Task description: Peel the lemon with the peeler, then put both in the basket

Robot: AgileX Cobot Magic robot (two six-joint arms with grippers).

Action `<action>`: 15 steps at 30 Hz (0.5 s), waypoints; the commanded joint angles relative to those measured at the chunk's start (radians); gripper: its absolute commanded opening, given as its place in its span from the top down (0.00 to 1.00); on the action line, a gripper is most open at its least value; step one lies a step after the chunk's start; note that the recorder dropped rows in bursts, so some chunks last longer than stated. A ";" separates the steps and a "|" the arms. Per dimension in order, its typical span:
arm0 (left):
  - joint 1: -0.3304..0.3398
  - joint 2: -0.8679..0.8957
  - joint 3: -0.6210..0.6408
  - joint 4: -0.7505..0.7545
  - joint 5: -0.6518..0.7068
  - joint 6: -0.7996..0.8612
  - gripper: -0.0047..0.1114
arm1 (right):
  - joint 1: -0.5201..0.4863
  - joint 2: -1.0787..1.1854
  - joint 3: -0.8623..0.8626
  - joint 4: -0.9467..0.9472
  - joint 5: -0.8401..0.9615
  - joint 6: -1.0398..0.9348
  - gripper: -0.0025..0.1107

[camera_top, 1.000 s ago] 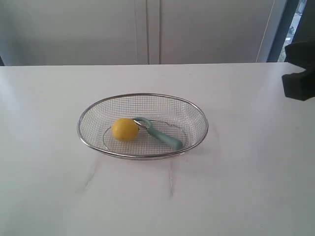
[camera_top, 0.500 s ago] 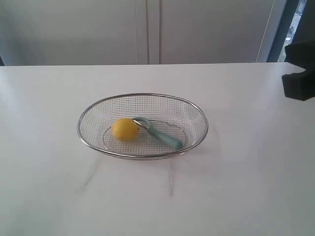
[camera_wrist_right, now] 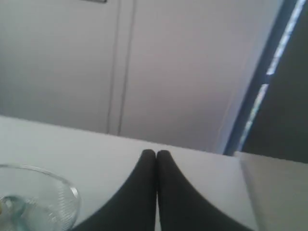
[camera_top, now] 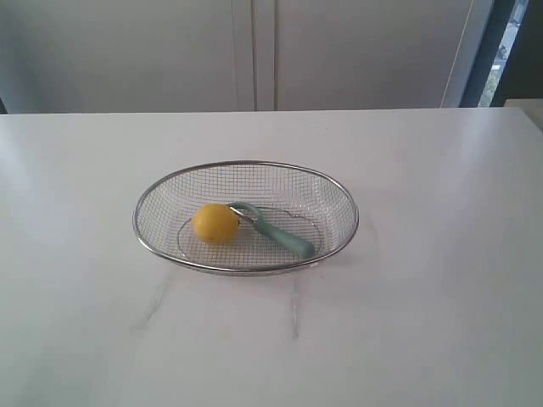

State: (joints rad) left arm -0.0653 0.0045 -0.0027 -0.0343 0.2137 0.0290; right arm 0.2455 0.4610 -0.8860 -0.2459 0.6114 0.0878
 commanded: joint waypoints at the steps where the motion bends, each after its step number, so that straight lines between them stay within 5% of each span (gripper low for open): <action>1: -0.006 -0.005 0.003 -0.001 -0.004 -0.005 0.96 | -0.189 -0.165 0.003 -0.092 -0.007 -0.005 0.98; 6: -0.006 -0.005 0.003 -0.001 -0.004 -0.004 0.96 | -0.201 -0.248 0.006 -0.098 -0.029 -0.003 0.98; 15: -0.006 -0.005 0.003 -0.001 -0.004 -0.004 0.96 | -0.194 -0.262 0.385 0.239 -0.513 0.032 0.98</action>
State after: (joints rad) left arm -0.0653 0.0045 -0.0027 -0.0343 0.2137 0.0290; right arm 0.0520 0.2187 -0.5959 -0.1200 0.1742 0.1132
